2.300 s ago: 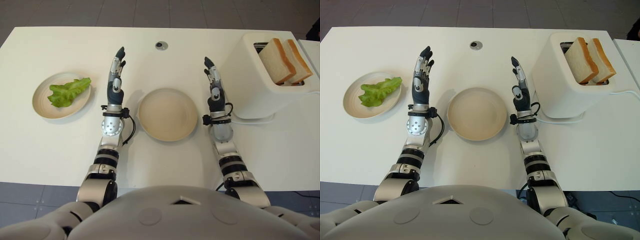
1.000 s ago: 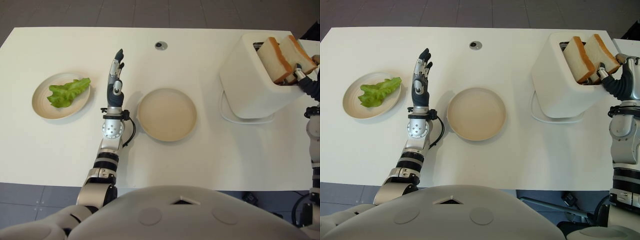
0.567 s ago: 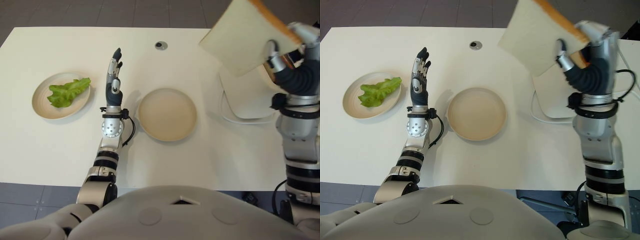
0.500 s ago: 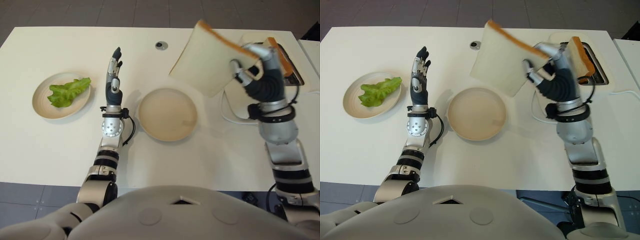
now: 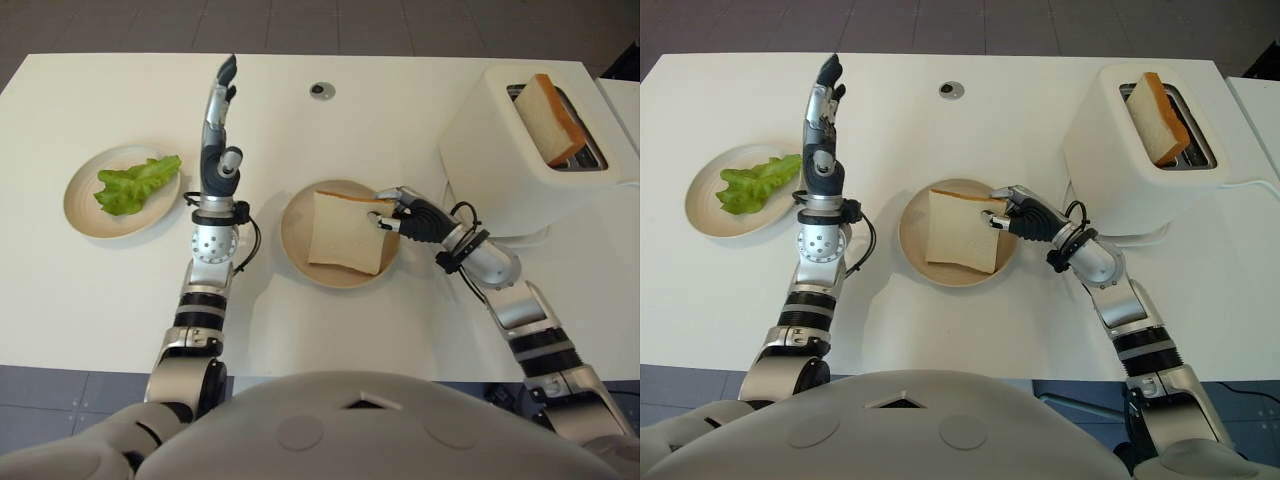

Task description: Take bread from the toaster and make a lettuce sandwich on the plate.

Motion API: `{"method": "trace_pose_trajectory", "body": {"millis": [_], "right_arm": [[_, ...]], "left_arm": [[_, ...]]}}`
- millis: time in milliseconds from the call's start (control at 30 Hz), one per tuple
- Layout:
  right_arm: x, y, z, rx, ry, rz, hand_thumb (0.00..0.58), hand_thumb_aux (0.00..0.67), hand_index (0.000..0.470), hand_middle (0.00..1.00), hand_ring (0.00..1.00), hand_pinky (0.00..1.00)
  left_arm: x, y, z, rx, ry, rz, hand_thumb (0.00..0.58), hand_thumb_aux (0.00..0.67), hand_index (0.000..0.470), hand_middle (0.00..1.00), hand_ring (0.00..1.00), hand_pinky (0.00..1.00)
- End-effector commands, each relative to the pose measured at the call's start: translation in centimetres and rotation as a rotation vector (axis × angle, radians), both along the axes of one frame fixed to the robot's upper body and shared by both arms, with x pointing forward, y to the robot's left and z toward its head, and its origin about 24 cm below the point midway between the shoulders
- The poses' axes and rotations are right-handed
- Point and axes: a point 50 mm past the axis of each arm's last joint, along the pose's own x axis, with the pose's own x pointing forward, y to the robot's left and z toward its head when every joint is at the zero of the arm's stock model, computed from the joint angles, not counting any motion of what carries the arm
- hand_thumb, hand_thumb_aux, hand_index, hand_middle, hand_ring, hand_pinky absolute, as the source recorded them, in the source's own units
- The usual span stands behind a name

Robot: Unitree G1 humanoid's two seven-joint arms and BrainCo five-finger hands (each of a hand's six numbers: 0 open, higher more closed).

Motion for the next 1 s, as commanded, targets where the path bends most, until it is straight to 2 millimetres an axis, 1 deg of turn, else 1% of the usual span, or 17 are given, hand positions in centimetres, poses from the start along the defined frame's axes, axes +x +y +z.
{"method": "trace_pose_trajectory", "body": {"millis": [33, 67, 133, 200, 300, 367, 433, 533, 633, 733, 800, 833, 867, 900, 933, 967, 1000], "right_arm": [[-0.3, -0.2, 1.1, -0.134, -0.074, 0.027, 0.0, 0.0, 0.0, 0.0, 0.0, 0.0], [-0.2, -0.4, 1.2, -0.167, -0.096, 0.017, 0.0, 0.0, 0.0, 0.0, 0.0, 0.0], [0.2, -0.9, 1.3, -0.222, -0.133, -0.016, 0.0, 0.0, 0.0, 0.0, 0.0, 0.0], [0.4, -1.4, 1.3, -0.264, -0.163, -0.044, 0.0, 0.0, 0.0, 0.0, 0.0, 0.0], [0.2, -1.7, 1.3, -0.308, -0.2, -0.065, 0.0, 0.0, 0.0, 0.0, 0.0, 0.0], [0.0, -1.8, 1.5, -0.309, -0.224, -0.075, 0.0, 0.0, 0.0, 0.0, 0.0, 0.0], [-0.4, -1.3, 1.9, -0.282, -0.247, -0.065, 0.0, 0.0, 0.0, 0.0, 0.0, 0.0], [-0.9, -0.3, 2.4, -0.232, -0.268, -0.039, 0.0, 0.0, 0.0, 0.0, 0.0, 0.0], [-1.3, 0.8, 3.3, -0.173, -0.296, -0.015, 0.0, 0.0, 0.0, 0.0, 0.0, 0.0], [-1.2, 1.7, 4.0, -0.137, -0.325, -0.006, 0.0, 0.0, 0.0, 0.0, 0.0, 0.0], [-1.3, 1.9, 4.5, -0.115, -0.339, -0.009, 0.0, 0.0, 0.0, 0.0, 0.0, 0.0], [-1.3, 1.9, 4.7, -0.106, -0.347, -0.013, 0.0, 0.0, 0.0, 0.0, 0.0, 0.0], [-1.3, 1.9, 4.9, -0.102, -0.354, -0.017, 0.0, 0.0, 0.0, 0.0, 0.0, 0.0], [-1.2, 1.9, 5.1, -0.1, -0.358, -0.02, 0.0, 0.0, 0.0, 0.0, 0.0, 0.0], [-1.2, 1.8, 5.1, -0.101, -0.362, -0.025, 0.0, 0.0, 0.0, 0.0, 0.0, 0.0], [-1.1, 1.6, 5.2, -0.102, -0.366, -0.036, 0.0, 0.0, 0.0, 0.0, 0.0, 0.0], [-1.1, 1.4, 5.1, -0.103, -0.368, -0.045, 0.0, 0.0, 0.0, 0.0, 0.0, 0.0]], "left_arm": [[-2.3, 3.6, 1.3, 0.293, 0.017, 0.187, 0.0, 0.0, 0.0, 0.0, 0.0, 0.0], [-2.8, 4.8, 1.6, 0.389, 0.03, 0.259, 0.0, 0.0, 0.0, 0.0, 0.0, 0.0], [-3.5, 8.0, 2.0, 0.64, 0.078, 0.454, 0.0, 0.0, 0.0, 0.0, 0.0, 0.0], [-3.5, 11.4, 1.8, 0.829, 0.17, 0.626, 0.0, 0.0, 0.0, 0.0, 0.0, 0.0], [-2.6, 15.9, 0.0, 1.002, 0.373, 0.766, 0.0, 0.0, 0.0, 0.0, 0.0, 0.0], [-1.8, 17.7, -1.9, 1.042, 0.522, 0.765, 0.0, 0.0, 0.0, 0.0, 0.0, 0.0], [-0.9, 18.7, -3.3, 1.037, 0.636, 0.724, 0.0, 0.0, 0.0, 0.0, 0.0, 0.0], [0.5, 18.9, -3.2, 1.079, 0.706, 0.672, 0.0, 0.0, 0.0, 0.0, 0.0, 0.0], [1.7, 19.1, -3.8, 1.152, 0.816, 0.609, 0.0, 0.0, 0.0, 0.0, 0.0, 0.0], [2.7, 19.5, -4.0, 1.176, 0.875, 0.592, 0.0, 0.0, 0.0, 0.0, 0.0, 0.0], [3.1, 19.8, -4.1, 1.206, 0.911, 0.586, 0.16, 0.1, 0.07, 0.0, 0.0, 0.0], [3.2, 19.9, -4.2, 1.226, 0.926, 0.579, 0.319, 0.221, 0.155, 0.0, 0.0, 0.0], [3.2, 20.0, -4.4, 1.241, 0.936, 0.573, 0.449, 0.352, 0.247, 0.0, 0.0, 0.0], [3.3, 20.0, -4.5, 1.244, 0.94, 0.569, 0.534, 0.481, 0.337, 0.0, 0.0, 0.0], [3.3, 20.0, -4.5, 1.246, 0.938, 0.563, 0.564, 0.56, 0.393, 0.0, 0.0, 0.0], [3.4, 19.9, -4.5, 1.248, 0.933, 0.553, 0.58, 0.67, 0.47, 0.0, 0.0, 0.0], [3.3, 19.9, -4.4, 1.252, 0.922, 0.54, 0.58, 0.67, 0.47, 0.0, 0.0, 0.0]]}}
